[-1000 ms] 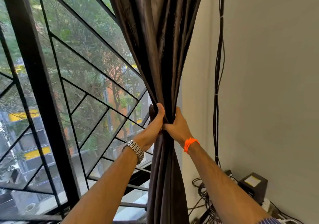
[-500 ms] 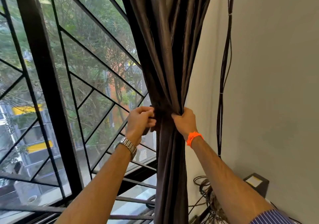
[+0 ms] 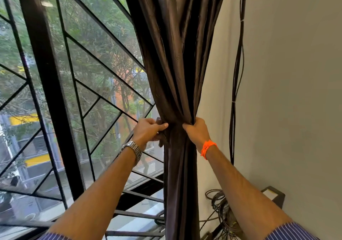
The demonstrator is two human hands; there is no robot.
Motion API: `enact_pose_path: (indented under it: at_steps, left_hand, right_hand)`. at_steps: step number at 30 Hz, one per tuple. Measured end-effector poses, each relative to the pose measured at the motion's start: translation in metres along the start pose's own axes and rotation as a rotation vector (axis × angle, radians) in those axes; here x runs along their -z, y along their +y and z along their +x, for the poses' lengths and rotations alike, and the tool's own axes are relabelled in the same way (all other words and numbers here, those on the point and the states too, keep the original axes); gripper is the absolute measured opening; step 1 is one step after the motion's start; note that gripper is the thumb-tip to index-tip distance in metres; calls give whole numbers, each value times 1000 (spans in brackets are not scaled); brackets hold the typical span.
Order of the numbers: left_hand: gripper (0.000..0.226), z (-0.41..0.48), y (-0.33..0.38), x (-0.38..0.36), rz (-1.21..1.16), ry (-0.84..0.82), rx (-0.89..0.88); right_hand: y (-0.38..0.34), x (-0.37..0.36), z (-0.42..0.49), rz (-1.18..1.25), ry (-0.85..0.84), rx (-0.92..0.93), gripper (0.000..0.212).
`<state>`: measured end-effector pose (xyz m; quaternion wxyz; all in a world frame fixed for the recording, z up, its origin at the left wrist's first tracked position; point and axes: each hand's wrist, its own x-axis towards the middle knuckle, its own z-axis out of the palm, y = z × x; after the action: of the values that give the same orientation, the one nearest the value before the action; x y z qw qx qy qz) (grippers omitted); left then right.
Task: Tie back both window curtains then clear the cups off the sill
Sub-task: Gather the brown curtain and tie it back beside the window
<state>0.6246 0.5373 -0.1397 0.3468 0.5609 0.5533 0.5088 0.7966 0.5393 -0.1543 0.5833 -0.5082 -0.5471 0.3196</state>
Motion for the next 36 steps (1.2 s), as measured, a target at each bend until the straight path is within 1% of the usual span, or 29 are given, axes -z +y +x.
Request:
enact_pose_path:
  at_steps: [2, 3, 4, 6, 7, 9, 11, 12, 14, 16, 17, 18, 19, 22, 24, 25, 27, 30, 31, 32, 33, 34, 36]
  left_hand:
    - [17, -6, 9, -2, -138, -172, 129]
    - [11, -8, 11, -4, -194, -200, 166]
    - [8, -7, 13, -7, -240, -183, 180]
    - [11, -4, 12, -12, -244, -59, 161]
    - [13, -3, 12, -13, -201, 4, 125]
    - [18, 1, 10, -11, -38, 84, 32]
    - [23, 5, 9, -9, 82, 71, -34]
    - [23, 7, 10, -11, 76, 23, -45]
    - [19, 7, 18, -17, 126, -50, -51]
    - [21, 7, 23, -22, 301, -32, -108]
    - [22, 6, 27, -23, 412, 11, -126]
    - [22, 8, 28, -23, 466, 43, -120]
    - [21, 11, 28, -21, 433, 17, -73]
    - [15, 20, 29, -15, 186, -209, 137]
    - [10, 20, 30, -13, 53, -265, 183]
    - [10, 20, 30, -13, 6, -259, 187]
    - [14, 19, 28, -14, -32, -184, 154]
    - [10, 19, 20, -17, -16, -58, 80]
    - [9, 18, 20, -20, 13, -32, 55]
    - [11, 17, 20, -24, 58, -25, 37]
    - [13, 13, 22, -28, 89, -37, 26]
    - [13, 10, 24, -33, 73, -65, 31]
    - [23, 5, 27, -39, -78, -119, 93]
  right_hand:
    - [-3, -1, -2, -23, -32, -2, 39]
    - [-5, -2, -3, -35, -46, 2, 43]
    - [-5, -2, -3, -42, -59, 2, 48]
    - [-7, -2, -3, -36, -94, 3, 51]
    - [-8, -1, -3, -33, -114, 3, 51]
    - [-10, 2, -3, -29, -151, 7, 55]
    - [-12, 3, -5, -22, -186, 6, 58]
    - [-12, 4, -4, -16, -196, 0, 57]
    - [-12, 5, -4, -2, -217, -8, 46]
    - [-11, 7, -5, 6, -234, 7, 30]
    - [-11, 9, -5, 5, -239, 15, 28]
    - [-10, 11, -3, 4, -235, 19, 27]
    - [-10, 14, -3, -6, -228, 19, 26]
    - [-8, 20, 1, -32, -219, 20, 28]
    - [-9, 20, 3, -42, -228, 19, 23]
    - [-11, 19, 3, -50, -237, 19, 21]
    - [-13, 19, 3, -58, -242, 12, 23]
    - [-13, 19, 5, -42, -279, -9, 24]
    - [-12, 19, 6, -24, -296, -20, 18]
    - [-12, 17, 6, -6, -303, -25, 8]
    - [-11, 16, 7, 15, -309, -36, 10]
    - [-8, 14, 8, 40, -311, -41, 21]
    - [-5, 12, 10, 108, -298, -67, 44]
